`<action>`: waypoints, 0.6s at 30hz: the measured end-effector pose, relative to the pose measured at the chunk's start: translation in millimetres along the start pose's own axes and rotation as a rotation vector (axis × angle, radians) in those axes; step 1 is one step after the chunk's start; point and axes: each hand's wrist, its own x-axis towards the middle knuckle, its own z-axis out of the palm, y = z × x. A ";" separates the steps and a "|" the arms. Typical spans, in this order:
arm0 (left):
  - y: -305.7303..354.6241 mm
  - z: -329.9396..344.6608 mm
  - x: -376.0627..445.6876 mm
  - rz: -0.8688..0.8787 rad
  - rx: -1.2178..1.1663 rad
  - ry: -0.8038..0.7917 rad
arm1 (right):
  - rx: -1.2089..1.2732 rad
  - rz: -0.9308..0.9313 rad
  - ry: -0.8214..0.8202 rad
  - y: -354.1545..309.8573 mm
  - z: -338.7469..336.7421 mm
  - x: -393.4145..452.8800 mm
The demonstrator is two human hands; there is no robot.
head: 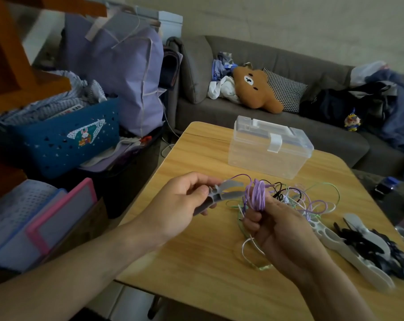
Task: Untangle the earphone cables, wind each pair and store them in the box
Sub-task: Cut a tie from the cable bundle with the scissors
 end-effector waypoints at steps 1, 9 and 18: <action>-0.1 0.1 -0.4 -0.008 -0.009 0.010 | -0.048 0.004 0.001 0.4 0.9 -0.6; 2.5 4.1 -1.7 -0.015 0.021 -0.035 | -0.213 0.021 0.038 5.1 4.8 -2.6; -2.0 1.7 1.7 -0.001 0.070 -0.057 | -0.469 -0.042 0.049 1.8 -5.4 -0.9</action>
